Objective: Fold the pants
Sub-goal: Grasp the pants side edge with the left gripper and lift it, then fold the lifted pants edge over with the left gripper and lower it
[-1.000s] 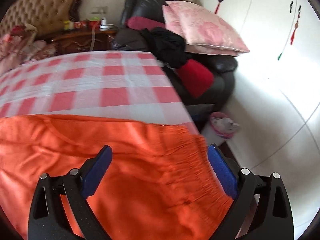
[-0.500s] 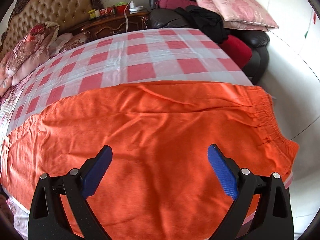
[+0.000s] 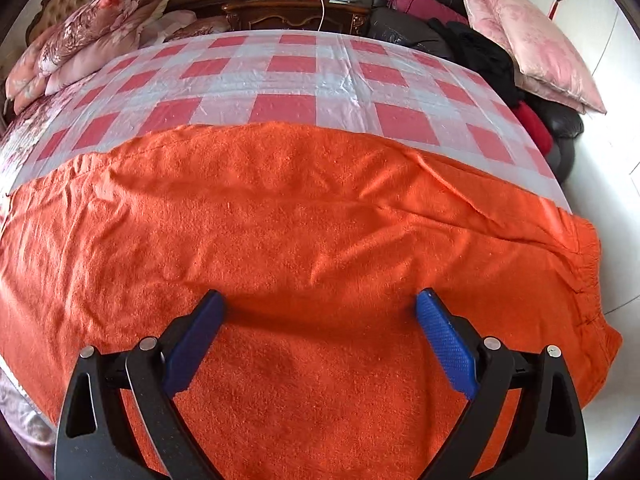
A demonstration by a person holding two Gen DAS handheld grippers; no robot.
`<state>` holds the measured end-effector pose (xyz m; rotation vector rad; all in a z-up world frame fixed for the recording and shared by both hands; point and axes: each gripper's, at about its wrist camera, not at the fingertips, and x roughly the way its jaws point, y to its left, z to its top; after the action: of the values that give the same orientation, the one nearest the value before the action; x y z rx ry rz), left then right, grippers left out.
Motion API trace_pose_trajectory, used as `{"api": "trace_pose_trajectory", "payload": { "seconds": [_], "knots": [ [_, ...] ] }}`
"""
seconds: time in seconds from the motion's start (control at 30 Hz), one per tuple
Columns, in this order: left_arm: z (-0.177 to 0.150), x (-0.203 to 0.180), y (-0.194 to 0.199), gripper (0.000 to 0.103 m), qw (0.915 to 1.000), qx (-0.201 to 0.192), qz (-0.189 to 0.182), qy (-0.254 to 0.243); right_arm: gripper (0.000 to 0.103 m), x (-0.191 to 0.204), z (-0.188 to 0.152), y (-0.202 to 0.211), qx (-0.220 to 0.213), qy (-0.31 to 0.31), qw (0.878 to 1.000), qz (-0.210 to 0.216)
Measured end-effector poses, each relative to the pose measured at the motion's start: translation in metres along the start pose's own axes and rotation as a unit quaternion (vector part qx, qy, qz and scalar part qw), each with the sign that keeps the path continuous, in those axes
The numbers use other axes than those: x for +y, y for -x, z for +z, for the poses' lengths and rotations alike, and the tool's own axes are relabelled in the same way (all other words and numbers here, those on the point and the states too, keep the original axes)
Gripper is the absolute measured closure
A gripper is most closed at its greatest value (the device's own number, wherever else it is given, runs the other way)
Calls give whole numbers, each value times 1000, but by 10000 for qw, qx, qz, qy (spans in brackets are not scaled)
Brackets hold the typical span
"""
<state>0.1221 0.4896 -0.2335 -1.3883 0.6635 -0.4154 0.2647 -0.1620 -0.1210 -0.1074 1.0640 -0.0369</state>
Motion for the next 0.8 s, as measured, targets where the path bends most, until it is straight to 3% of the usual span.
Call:
{"api": "trace_pose_trajectory", "payload": {
  "seconds": [0.03, 0.1, 0.27, 0.4, 0.5, 0.57, 0.63, 0.73, 0.8],
  "knots": [
    [1, 10, 1, 39, 9996, -20, -194, 217, 9, -1, 0, 0, 26, -10, 10000, 26],
    [2, 30, -2, 39, 9965, 49, -511, 654, 9, -5, 0, 1, 77, -95, 9999, 59],
    [0, 72, -26, 39, 9877, 176, -807, 1328, 9, -4, 8, 18, -111, -293, 9992, 242],
    [-6, 51, -46, 41, 9848, 458, -1313, 1041, 9, 24, 14, 37, -180, -132, 9973, 700],
    [-5, 30, -57, 51, 9847, 617, -1426, 795, 10, 58, 19, 47, -250, 181, 9948, 975],
    [-4, 25, -55, 74, 9864, 584, -1368, 705, 10, 76, 21, 49, -247, 319, 9937, 1047],
    [-3, 19, -49, 85, 9890, 476, -1256, 616, 10, 94, 22, 48, -229, 518, 9948, 841],
    [-4, 3, -41, 87, 9919, 424, -1126, 396, 10, 112, 19, 45, -227, 849, 9956, 321],
    [-4, -10, -38, 88, 9944, 392, -946, 262, 10, 113, 15, 40, -136, 913, 9955, 231]
  ]
}}
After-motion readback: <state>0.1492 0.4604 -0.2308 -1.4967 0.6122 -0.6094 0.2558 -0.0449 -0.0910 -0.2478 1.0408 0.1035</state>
